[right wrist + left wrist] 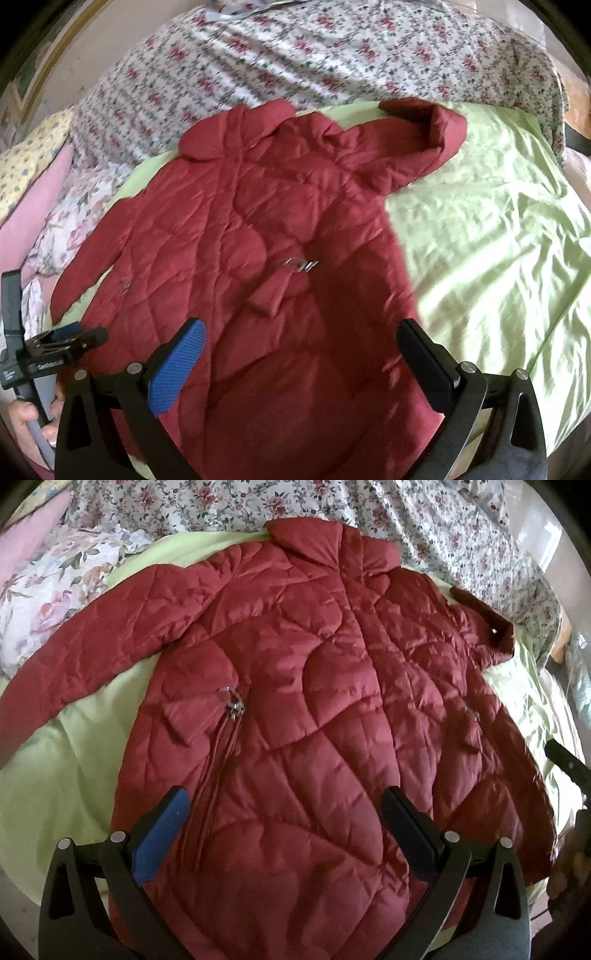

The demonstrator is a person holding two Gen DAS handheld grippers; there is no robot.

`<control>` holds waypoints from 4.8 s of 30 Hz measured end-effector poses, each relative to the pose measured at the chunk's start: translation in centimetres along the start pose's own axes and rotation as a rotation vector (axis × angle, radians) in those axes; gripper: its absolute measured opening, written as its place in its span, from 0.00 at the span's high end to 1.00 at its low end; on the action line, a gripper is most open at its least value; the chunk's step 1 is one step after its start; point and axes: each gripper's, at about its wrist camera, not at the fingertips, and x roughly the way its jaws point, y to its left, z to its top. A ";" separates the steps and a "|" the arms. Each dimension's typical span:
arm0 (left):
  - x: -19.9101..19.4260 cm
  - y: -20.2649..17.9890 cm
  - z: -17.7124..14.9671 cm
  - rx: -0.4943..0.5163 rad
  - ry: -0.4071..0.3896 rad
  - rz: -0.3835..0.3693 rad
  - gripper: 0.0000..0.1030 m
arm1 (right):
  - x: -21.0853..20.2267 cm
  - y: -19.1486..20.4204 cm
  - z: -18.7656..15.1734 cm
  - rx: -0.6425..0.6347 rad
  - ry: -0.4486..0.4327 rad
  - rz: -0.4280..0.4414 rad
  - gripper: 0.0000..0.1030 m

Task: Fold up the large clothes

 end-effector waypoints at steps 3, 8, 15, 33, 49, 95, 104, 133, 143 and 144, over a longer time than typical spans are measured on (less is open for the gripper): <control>0.4 0.0 1.1 -0.003 0.004 -0.007 0.00 | 0.1 -1.3 1.7 0.013 -0.018 -0.014 0.00; 1.3 -0.1 2.8 -0.003 0.016 -0.003 0.00 | 1.0 -3.6 5.1 0.027 -0.046 -0.044 0.00; 3.7 0.8 5.0 -0.078 0.088 -0.015 0.00 | 4.6 -7.7 10.0 0.065 -0.055 -0.109 0.01; 6.8 -0.1 8.9 -0.038 0.032 -0.040 0.00 | 16.9 -15.2 21.5 0.014 -0.054 -0.370 0.19; 6.4 -2.1 8.5 0.034 0.061 -0.133 0.00 | 13.3 -11.8 19.7 0.019 -0.145 -0.111 0.80; 15.8 -1.5 17.0 -0.176 0.249 -0.611 0.29 | 14.9 5.8 5.3 -0.611 0.104 0.509 0.79; 13.6 -1.3 17.3 -0.114 0.148 -0.595 0.88 | 14.5 5.5 5.8 -0.558 0.102 0.472 0.70; 6.0 7.8 11.6 -0.139 -0.258 -0.058 0.60 | 20.3 0.2 11.9 -0.150 0.048 0.012 0.42; 10.1 1.7 13.0 0.042 -0.135 -0.097 0.60 | 20.8 -0.1 11.8 -0.134 0.042 -0.044 0.40; 11.5 1.8 12.9 0.039 -0.098 -0.071 0.60 | 20.9 -0.2 11.7 -0.132 0.042 -0.043 0.40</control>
